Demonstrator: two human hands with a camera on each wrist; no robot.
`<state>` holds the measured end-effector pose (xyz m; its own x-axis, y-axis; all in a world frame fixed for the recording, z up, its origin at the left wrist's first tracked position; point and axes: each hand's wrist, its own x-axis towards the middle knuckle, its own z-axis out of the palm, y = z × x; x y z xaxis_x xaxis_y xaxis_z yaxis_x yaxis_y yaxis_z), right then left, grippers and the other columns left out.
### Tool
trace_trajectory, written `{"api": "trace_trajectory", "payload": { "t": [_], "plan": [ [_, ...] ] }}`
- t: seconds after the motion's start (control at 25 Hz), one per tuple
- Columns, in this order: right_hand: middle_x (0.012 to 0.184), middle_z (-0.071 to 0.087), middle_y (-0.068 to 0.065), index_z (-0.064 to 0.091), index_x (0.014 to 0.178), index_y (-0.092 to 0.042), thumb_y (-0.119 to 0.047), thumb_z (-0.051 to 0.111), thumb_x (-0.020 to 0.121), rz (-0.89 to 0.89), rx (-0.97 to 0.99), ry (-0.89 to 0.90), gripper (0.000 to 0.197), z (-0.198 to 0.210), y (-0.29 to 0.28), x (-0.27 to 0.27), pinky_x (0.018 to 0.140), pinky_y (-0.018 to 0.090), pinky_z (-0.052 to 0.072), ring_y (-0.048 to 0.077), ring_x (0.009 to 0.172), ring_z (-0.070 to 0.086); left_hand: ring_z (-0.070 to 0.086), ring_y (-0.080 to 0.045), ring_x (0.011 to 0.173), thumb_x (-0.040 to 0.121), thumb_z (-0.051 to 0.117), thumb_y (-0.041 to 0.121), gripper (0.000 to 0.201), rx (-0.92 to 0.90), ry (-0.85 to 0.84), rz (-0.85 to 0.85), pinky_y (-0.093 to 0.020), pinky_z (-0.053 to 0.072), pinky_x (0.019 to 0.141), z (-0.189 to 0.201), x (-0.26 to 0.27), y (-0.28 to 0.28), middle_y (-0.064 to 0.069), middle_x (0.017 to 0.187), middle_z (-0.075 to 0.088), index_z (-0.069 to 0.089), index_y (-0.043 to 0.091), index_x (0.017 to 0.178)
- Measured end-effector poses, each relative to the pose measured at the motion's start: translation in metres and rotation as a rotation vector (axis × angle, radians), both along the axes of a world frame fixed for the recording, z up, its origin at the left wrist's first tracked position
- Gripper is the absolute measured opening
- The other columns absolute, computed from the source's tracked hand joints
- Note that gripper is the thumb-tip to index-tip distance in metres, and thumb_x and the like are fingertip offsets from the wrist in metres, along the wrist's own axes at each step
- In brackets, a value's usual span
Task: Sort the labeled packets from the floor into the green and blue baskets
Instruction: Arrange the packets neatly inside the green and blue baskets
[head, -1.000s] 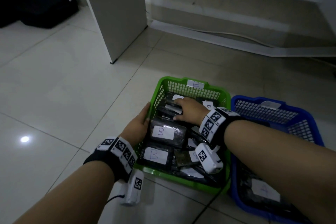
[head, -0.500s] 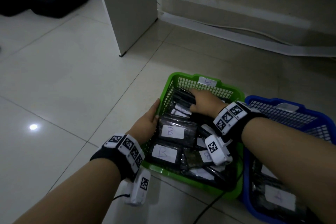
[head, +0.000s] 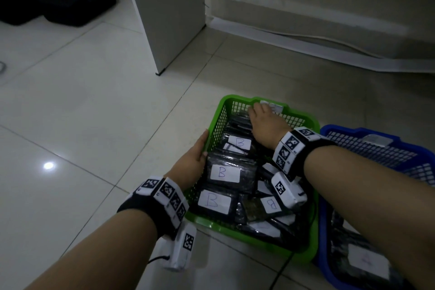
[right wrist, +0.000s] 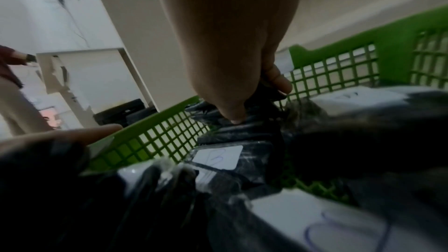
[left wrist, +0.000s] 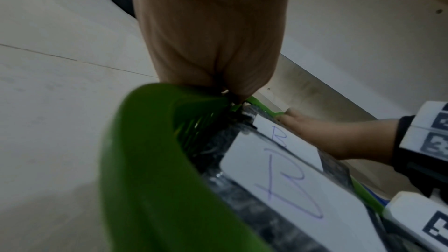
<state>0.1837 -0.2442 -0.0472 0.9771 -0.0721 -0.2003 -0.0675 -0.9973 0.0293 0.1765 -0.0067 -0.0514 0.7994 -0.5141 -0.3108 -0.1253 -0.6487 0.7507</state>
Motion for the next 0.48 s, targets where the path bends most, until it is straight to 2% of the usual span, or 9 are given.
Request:
{"api": "trace_trajectory", "payload": {
  "t": [0.08, 0.16, 0.24, 0.32, 0.4, 0.48],
  "plan": [
    [0.146, 0.022, 0.013, 0.012, 0.148, -0.007, -0.036, 0.052, 0.092, 0.004, -0.011, 0.109, 0.075, -0.0053, -0.0024, -0.0019, 0.101, 0.042, 0.043, 0.029, 0.134, 0.025, 0.058, -0.022, 0.098, 0.102, 0.031, 0.017, 0.057, 0.006, 0.007, 0.004, -0.022, 0.039, 0.080, 0.0004, 0.0004, 0.0001, -0.009, 0.142, 0.047, 0.009, 0.038, 0.149],
    [0.146, 0.021, 0.013, 0.009, 0.151, -0.012, -0.049, 0.056, 0.088, 0.029, -0.014, 0.137, 0.087, -0.0037, -0.0064, -0.0043, 0.103, 0.045, 0.042, 0.031, 0.136, 0.022, 0.058, -0.019, 0.087, 0.102, 0.031, 0.018, 0.056, 0.016, 0.020, 0.006, -0.021, 0.040, 0.073, 0.0016, 0.0012, -0.0006, -0.010, 0.140, 0.049, 0.008, 0.039, 0.149],
    [0.139, 0.028, 0.017, 0.016, 0.150, -0.014, -0.041, 0.061, 0.087, 0.067, -0.024, 0.078, 0.083, -0.0019, -0.0068, -0.0055, 0.098, 0.044, 0.044, 0.034, 0.131, 0.028, 0.054, -0.011, 0.070, 0.102, 0.030, 0.019, 0.056, 0.028, 0.029, 0.002, -0.018, 0.038, 0.058, 0.0030, 0.0012, -0.0009, -0.011, 0.135, 0.053, 0.007, 0.039, 0.149],
    [0.136, 0.031, 0.018, 0.021, 0.149, -0.012, -0.027, 0.064, 0.087, 0.082, -0.030, 0.026, 0.077, -0.0028, -0.0026, -0.0031, 0.093, 0.043, 0.047, 0.035, 0.128, 0.033, 0.049, -0.005, 0.062, 0.102, 0.030, 0.019, 0.056, 0.030, 0.035, 0.009, -0.013, 0.034, 0.051, 0.0032, 0.0009, -0.0005, -0.013, 0.129, 0.056, 0.007, 0.040, 0.149],
    [0.136, 0.031, 0.019, 0.022, 0.148, -0.010, -0.019, 0.062, 0.088, 0.077, -0.013, 0.021, 0.073, -0.0023, 0.0007, 0.0023, 0.093, 0.044, 0.048, 0.036, 0.128, 0.033, 0.048, -0.005, 0.061, 0.102, 0.030, 0.019, 0.056, 0.031, 0.030, 0.010, -0.012, 0.034, 0.051, 0.0028, 0.0005, -0.0008, -0.014, 0.127, 0.058, 0.007, 0.040, 0.149],
    [0.137, 0.032, 0.019, 0.024, 0.148, -0.014, -0.028, 0.064, 0.086, 0.055, 0.011, 0.025, 0.075, 0.0023, 0.0014, 0.0040, 0.096, 0.045, 0.045, 0.037, 0.129, 0.032, 0.051, -0.009, 0.065, 0.102, 0.030, 0.019, 0.056, 0.028, 0.025, 0.007, -0.018, 0.038, 0.056, 0.0021, 0.0001, -0.0002, -0.013, 0.132, 0.055, 0.007, 0.039, 0.149]
  ]
}}
